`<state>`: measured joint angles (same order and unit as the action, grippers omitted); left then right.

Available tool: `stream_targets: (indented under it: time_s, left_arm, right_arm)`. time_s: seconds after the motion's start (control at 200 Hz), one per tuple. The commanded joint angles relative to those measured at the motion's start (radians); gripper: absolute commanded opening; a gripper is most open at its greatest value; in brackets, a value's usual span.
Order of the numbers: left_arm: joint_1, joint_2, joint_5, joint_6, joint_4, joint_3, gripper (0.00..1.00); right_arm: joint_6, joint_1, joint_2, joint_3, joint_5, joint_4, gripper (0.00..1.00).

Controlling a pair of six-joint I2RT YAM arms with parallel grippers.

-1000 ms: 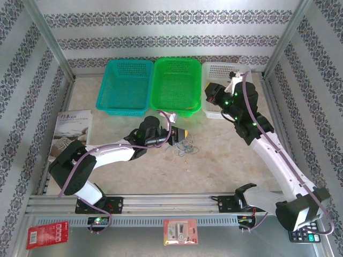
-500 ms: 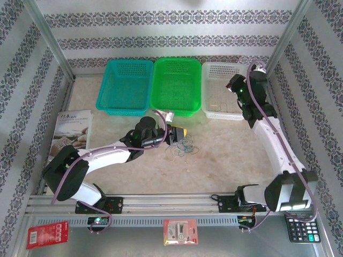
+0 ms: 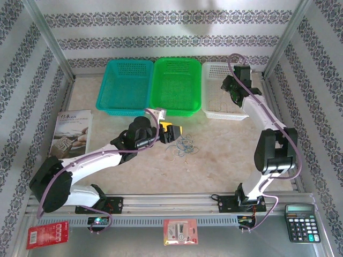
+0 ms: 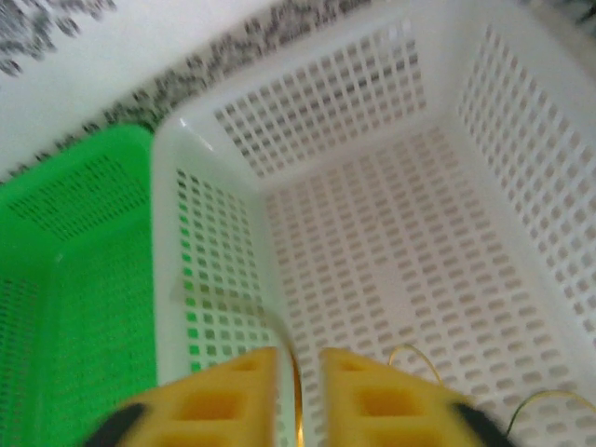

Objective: Untangle the cables

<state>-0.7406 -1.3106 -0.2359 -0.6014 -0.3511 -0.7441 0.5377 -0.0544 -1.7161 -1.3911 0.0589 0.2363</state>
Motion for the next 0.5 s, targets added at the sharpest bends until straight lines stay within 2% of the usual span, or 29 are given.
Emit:
stream_targets:
  time_s: [0.0, 0.05, 0.25, 0.37, 0.5]
  left_arm:
    - [-0.013, 0.038, 0.069, 0.022, 0.11, 0.003, 0.73]
    - [-0.013, 0.044, 0.085, 0.019, 0.139, -0.002, 0.75]
    - [-0.006, 0.029, 0.123, -0.056, 0.289, -0.036, 0.78]
    - [-0.006, -0.01, 0.123, -0.1, 0.377, -0.056, 0.76]
    - [-0.002, -0.056, 0.117, -0.102, 0.438, -0.067, 0.7]
  right_arm:
    - [-0.046, 0.011, -0.019, -0.067, -0.067, 0.063, 0.48]
    - [-0.045, 0.009, -0.015, -0.077, -0.106, 0.072, 0.5]
    - [-0.021, -0.054, 0.126, -0.006, -0.173, 0.056, 0.5]
    - [-0.002, -0.153, 0.267, 0.138, -0.197, 0.017, 0.5]
    - [0.01, -0.311, 0.426, 0.33, -0.164, -0.007, 0.5]
